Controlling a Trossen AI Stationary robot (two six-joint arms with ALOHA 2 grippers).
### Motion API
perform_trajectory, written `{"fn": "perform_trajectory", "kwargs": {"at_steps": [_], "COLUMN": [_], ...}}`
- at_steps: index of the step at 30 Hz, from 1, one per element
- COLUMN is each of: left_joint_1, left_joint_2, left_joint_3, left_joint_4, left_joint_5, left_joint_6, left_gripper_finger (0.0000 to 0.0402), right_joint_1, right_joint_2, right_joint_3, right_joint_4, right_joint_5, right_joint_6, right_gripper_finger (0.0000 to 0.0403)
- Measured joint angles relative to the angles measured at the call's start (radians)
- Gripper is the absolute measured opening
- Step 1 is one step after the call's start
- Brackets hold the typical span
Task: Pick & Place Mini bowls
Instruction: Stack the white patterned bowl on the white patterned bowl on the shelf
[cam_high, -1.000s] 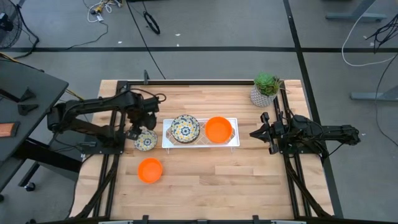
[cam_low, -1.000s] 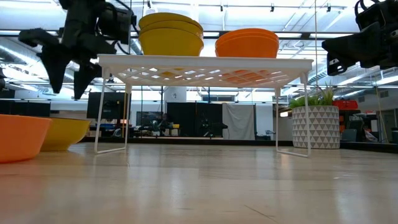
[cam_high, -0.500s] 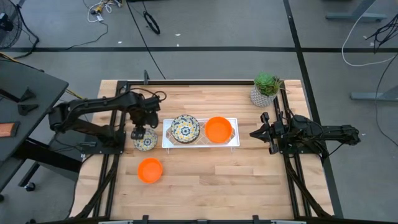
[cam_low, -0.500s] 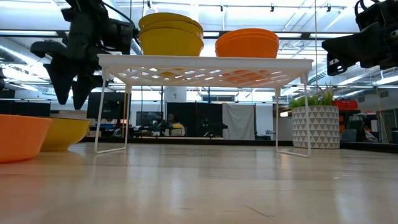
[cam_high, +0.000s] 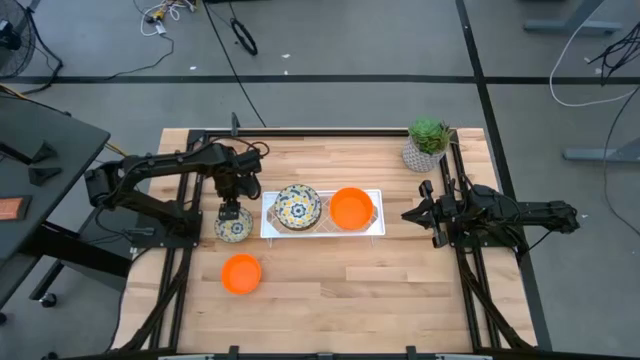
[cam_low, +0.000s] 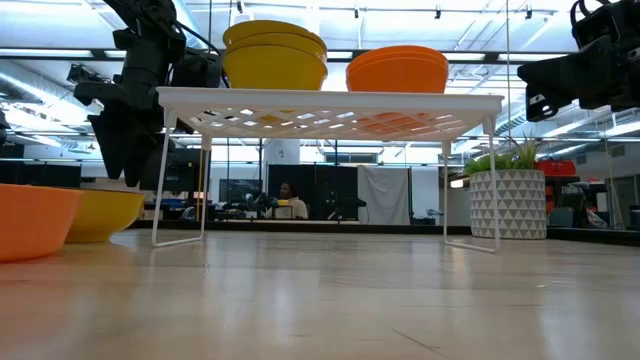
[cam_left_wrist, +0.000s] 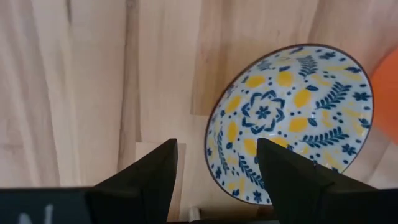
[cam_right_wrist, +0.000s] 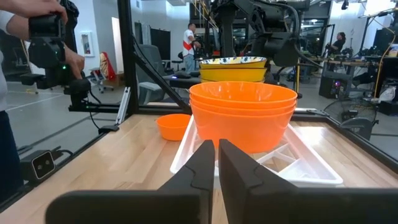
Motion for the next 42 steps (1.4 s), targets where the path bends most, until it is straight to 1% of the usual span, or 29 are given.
{"fn": "perform_trajectory", "kwargs": {"at_steps": [4,8,12,18,27,31,42], "left_joint_1": [0.014,0.014,0.015,0.034,0.051,0.050,0.050], "left_joint_2": [-0.002,-0.022,-0.045,-0.070,-0.068,-0.068,-0.066], "left_joint_3": [-0.009,-0.056,-0.077,-0.129,-0.131,-0.131,-0.131], "left_joint_4": [0.016,0.023,0.034,0.086,0.101,0.100,0.100], "left_joint_5": [0.001,0.002,0.002,0.002,-0.018,-0.016,-0.008], "left_joint_6": [-0.023,-0.061,-0.085,-0.138,-0.164,-0.164,-0.162], "left_gripper_finger": [0.0225,0.0225,0.0225,0.0225,0.0221,0.0196,0.0073], "right_joint_1": [0.000,0.000,0.000,0.000,0.000,0.000,0.000], "right_joint_2": [0.000,0.000,0.000,0.000,0.000,0.000,0.000], "right_joint_3": [0.000,0.000,0.000,0.000,0.000,0.000,0.000], "right_joint_4": [0.000,0.000,0.000,0.000,0.000,0.000,0.000], "right_joint_5": [0.000,0.000,0.000,0.000,0.000,0.000,0.000], "right_joint_6": [0.000,0.000,0.000,0.000,0.000,0.000,0.000], "right_gripper_finger": [0.0027,0.0027,0.0027,0.0027,0.0027,0.0027,0.0027]}}
